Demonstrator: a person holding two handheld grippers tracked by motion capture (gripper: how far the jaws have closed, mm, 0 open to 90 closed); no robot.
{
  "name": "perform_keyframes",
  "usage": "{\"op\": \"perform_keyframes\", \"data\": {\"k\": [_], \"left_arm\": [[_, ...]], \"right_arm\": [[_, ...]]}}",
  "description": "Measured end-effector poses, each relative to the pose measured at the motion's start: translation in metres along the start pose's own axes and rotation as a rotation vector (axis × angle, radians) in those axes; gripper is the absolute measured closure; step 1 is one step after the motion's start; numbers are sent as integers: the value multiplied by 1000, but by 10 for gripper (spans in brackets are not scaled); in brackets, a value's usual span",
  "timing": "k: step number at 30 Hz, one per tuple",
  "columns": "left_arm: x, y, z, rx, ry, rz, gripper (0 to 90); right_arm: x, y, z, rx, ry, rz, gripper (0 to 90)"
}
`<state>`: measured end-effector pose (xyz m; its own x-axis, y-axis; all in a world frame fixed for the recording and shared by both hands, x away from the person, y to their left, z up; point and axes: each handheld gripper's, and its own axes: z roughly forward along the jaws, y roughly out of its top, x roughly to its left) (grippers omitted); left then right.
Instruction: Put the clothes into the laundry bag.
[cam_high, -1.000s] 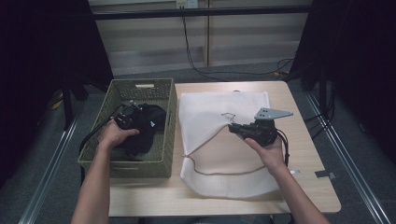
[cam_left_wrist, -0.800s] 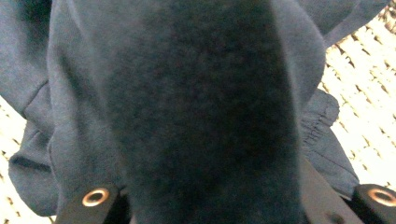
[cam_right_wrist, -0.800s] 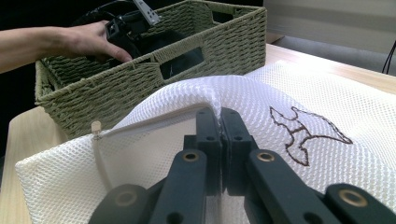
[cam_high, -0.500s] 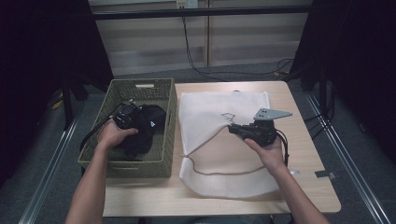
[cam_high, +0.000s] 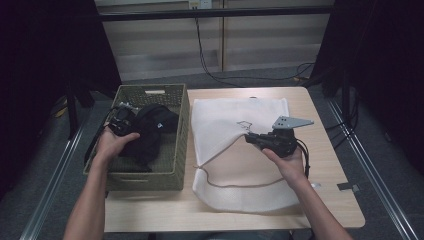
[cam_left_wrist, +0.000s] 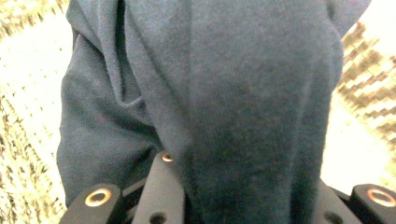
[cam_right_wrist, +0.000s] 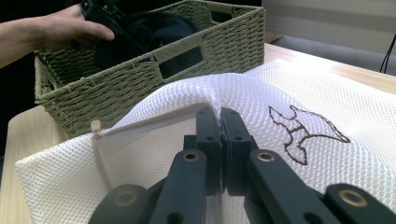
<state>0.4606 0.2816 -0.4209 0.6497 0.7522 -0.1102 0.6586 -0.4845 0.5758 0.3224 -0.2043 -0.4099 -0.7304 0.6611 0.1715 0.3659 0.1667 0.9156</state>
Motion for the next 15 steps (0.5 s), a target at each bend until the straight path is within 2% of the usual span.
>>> {"op": "perform_keyframes", "data": {"k": [6,8,9,10,14,15], "left_arm": [[8,-3,-6,-37,-1,-19,760],[8,-3,-9,-91,-6,-39,760],[7,-3,-10,-121,-23,-59,760],[7,-4,-12,-145,-32,-62,760],[5,-5,-19,-201,-25,-59,761],[5,-5,-21,-198,-31,-61,760]], "right_arm": [[0,-1,1,4,3,0,884],[0,-1,1,4,3,1,884],[0,-1,1,3,3,1,884],[0,-1,1,3,3,2,884],[0,-1,2,4,3,1,884],[0,-1,2,4,4,1,884]]}}
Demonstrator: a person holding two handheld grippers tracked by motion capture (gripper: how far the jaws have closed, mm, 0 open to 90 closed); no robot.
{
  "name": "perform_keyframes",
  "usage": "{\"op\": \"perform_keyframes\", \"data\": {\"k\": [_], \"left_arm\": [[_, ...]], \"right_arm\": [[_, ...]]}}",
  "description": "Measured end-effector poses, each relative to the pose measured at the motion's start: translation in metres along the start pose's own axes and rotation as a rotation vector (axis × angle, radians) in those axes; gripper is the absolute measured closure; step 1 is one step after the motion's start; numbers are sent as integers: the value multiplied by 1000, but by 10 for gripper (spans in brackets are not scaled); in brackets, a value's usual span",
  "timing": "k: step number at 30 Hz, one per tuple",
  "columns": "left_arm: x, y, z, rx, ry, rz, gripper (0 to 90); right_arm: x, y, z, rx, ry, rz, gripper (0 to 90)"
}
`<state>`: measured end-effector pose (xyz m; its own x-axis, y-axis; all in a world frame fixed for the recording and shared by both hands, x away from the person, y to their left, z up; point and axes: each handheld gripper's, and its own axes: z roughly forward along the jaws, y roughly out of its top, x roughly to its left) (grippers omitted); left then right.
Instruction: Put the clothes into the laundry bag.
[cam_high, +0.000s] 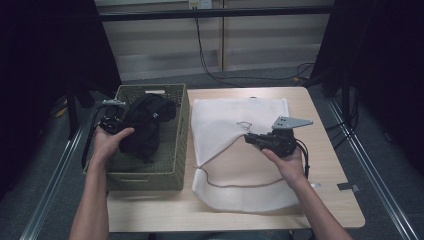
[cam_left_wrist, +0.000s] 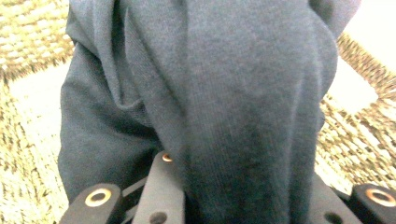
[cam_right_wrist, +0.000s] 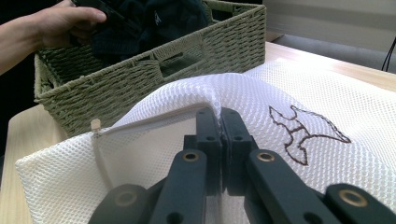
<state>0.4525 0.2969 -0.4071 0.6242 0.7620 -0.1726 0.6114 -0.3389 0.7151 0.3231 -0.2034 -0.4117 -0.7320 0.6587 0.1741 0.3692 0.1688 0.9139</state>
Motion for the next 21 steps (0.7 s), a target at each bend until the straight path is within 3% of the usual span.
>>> {"op": "perform_keyframes", "data": {"k": [2,4,8,12,16,21], "left_arm": [[0,0,-3,0,9,24,760],[2,-2,-6,-7,3,23,760],[2,-5,-12,-36,-44,5,760],[3,-5,-21,-91,-54,-2,760],[3,-6,-32,-169,-90,-19,760],[-1,-2,-42,-208,-103,6,760]], "right_arm": [[0,0,1,2,2,1,884],[1,0,0,4,4,-1,884],[1,-1,0,3,3,1,884],[1,-1,0,3,2,1,884],[0,-1,0,2,3,4,884],[-1,-2,1,5,3,6,884]]}}
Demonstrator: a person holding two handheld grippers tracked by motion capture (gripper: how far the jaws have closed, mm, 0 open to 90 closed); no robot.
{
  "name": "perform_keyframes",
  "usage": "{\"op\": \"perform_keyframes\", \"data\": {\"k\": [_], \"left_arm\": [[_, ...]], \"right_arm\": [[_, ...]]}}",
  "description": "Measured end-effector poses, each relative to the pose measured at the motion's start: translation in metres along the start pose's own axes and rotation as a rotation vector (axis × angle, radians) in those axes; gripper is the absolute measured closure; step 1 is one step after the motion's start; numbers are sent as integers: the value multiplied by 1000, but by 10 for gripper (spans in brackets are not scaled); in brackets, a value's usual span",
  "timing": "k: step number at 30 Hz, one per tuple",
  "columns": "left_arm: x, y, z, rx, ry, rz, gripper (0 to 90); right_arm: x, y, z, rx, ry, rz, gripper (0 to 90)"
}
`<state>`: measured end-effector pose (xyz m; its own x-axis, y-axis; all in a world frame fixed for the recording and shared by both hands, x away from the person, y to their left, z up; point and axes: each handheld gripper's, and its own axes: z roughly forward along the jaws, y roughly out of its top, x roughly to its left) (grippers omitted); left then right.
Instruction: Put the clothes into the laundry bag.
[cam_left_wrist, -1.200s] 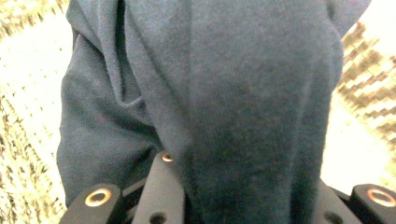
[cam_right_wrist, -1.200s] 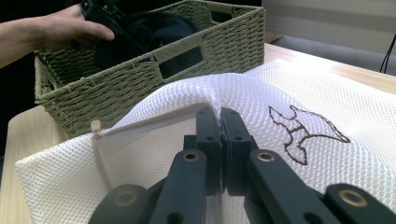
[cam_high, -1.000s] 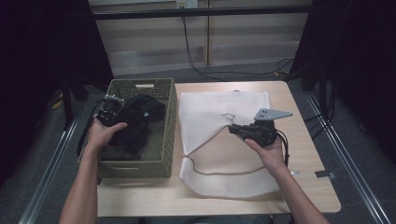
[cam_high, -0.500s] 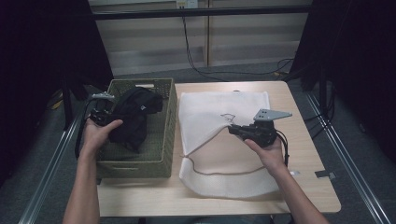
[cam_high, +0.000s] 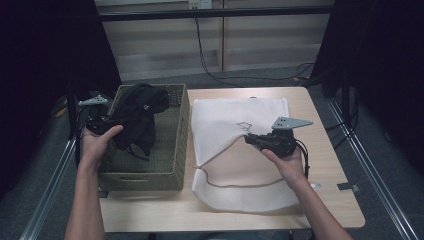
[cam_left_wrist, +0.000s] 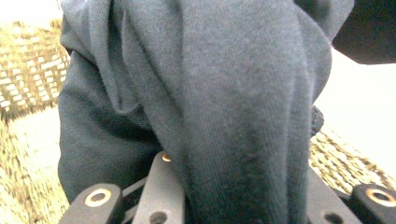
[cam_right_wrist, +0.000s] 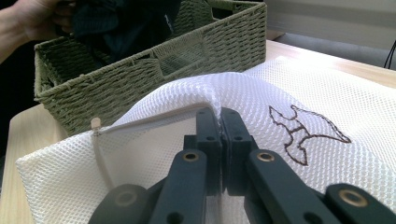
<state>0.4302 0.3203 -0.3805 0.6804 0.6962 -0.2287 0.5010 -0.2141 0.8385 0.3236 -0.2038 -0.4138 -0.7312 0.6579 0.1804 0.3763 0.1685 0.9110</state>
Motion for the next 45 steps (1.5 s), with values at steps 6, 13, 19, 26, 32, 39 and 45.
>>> {"op": "perform_keyframes", "data": {"k": [6,13,19,26,32,39,45], "left_arm": [[-8,6,-8,-44,-3,30,759],[-17,11,-20,-118,-19,41,759],[-25,16,-31,-177,-44,52,759],[-35,25,-46,-232,-36,83,758],[-45,32,-55,-274,-47,110,758],[-51,36,-63,-322,-47,111,758],[-62,43,-74,-377,-47,111,757]], "right_arm": [[1,0,1,1,-3,-3,885],[0,0,1,2,0,-3,884],[1,0,1,5,1,-3,884],[1,-1,2,6,0,-3,885],[1,-1,2,9,0,-4,885],[1,-1,1,8,1,-2,885],[1,0,1,5,0,-6,885]]}}
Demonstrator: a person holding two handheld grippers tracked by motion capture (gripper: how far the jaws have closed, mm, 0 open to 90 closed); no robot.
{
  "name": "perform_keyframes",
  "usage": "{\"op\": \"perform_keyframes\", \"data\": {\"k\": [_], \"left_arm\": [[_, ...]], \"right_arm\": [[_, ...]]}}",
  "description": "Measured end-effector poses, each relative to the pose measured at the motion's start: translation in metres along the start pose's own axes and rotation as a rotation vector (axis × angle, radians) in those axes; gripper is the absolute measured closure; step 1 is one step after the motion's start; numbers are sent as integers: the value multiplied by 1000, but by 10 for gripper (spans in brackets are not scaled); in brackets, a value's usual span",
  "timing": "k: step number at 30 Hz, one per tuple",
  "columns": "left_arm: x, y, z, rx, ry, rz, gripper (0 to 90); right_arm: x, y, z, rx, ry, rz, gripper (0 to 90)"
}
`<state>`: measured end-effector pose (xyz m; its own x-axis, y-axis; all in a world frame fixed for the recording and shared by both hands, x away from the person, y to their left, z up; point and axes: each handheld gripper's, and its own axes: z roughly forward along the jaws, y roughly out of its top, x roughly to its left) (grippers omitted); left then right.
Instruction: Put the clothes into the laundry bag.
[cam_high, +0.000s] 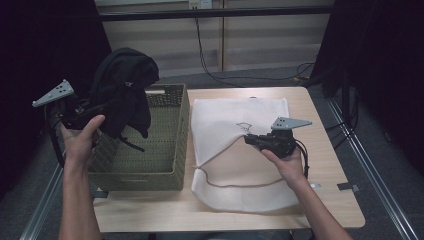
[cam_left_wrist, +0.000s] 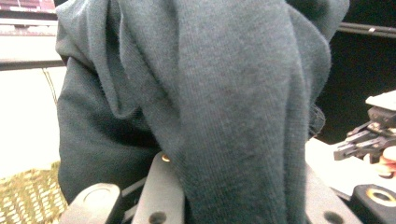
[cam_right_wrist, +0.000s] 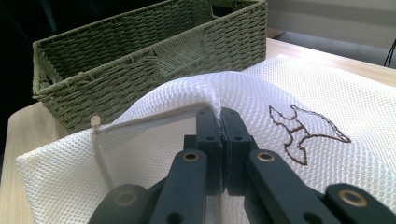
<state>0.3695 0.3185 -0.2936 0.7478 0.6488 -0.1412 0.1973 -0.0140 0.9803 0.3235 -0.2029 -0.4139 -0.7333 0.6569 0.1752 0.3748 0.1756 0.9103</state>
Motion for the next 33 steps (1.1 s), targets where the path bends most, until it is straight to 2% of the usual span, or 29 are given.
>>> {"op": "perform_keyframes", "data": {"k": [1,6,10,12,19,24,26,27,30,33], "left_arm": [[0,2,-2,7,-6,24,757],[-8,11,-10,-24,-11,47,756],[-12,14,-14,-57,-29,42,757],[-15,16,-15,-78,-23,36,757],[-28,27,-19,-94,-37,64,756],[-40,34,-21,-116,-79,74,756],[-44,36,-20,-105,-90,95,756],[-47,36,-18,-114,-99,81,756],[-52,36,-12,-96,-126,97,756],[-57,35,-4,-87,-158,93,756]], "right_arm": [[0,0,0,1,1,0,885],[1,0,0,0,0,-3,885],[0,1,-1,-3,-2,2,886],[0,1,-2,-4,-3,1,886],[0,1,0,-1,1,0,885],[0,0,0,1,4,0,886],[0,1,0,2,3,1,886],[1,1,0,3,3,2,886],[1,1,0,1,2,1,886],[1,1,0,1,2,1,886]]}}
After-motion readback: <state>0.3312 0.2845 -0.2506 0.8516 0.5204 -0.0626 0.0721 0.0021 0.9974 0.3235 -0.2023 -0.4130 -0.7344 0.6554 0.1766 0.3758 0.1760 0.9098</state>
